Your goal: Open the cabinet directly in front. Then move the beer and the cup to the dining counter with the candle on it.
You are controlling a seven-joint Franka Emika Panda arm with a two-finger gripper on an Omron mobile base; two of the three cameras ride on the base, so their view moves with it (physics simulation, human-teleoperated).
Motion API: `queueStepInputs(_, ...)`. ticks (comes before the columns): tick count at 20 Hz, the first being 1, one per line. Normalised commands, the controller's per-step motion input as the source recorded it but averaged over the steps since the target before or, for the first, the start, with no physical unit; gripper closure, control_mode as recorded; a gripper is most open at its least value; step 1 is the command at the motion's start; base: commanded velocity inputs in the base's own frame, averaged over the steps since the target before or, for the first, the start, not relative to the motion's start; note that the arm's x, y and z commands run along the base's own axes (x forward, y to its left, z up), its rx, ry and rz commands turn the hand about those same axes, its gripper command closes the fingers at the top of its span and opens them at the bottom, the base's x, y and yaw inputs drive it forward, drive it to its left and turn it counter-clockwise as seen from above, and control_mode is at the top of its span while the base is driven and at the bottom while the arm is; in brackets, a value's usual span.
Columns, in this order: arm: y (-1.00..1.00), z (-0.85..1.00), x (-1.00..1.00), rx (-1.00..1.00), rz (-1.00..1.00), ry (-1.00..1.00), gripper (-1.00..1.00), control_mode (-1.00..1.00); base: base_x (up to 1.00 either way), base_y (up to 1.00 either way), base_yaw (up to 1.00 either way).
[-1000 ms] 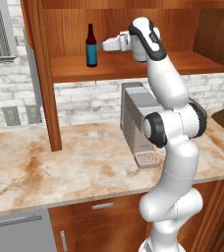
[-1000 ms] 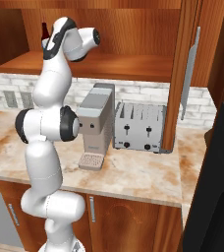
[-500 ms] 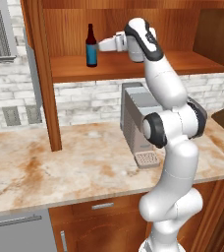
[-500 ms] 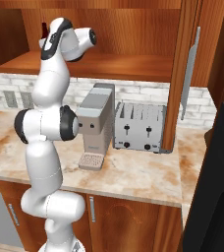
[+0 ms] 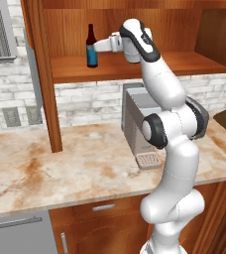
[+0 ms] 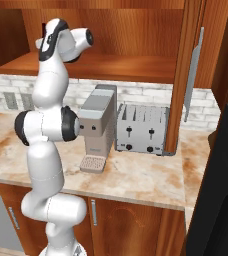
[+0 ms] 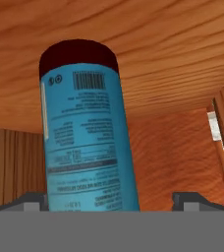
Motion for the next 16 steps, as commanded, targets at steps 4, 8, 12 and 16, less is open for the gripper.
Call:
queueStepInputs(4,0.03,0.0,0.0,0.0,0.0,0.01,1.0,-1.0,0.0,0.0,0.0)
queueStepInputs(8,-0.02,0.0,-0.05,0.0,0.0,0.0,1.0,-1.0,0.0,0.0,0.0)
queueStepInputs(12,-0.31,0.0,-0.65,0.06,-0.03,0.0,1.0,-1.0,0.0,0.0,0.0)
queueStepInputs(16,-0.56,0.0,-1.0,0.2,-0.13,-0.09,1.0,-1.0,0.0,0.0,0.0)
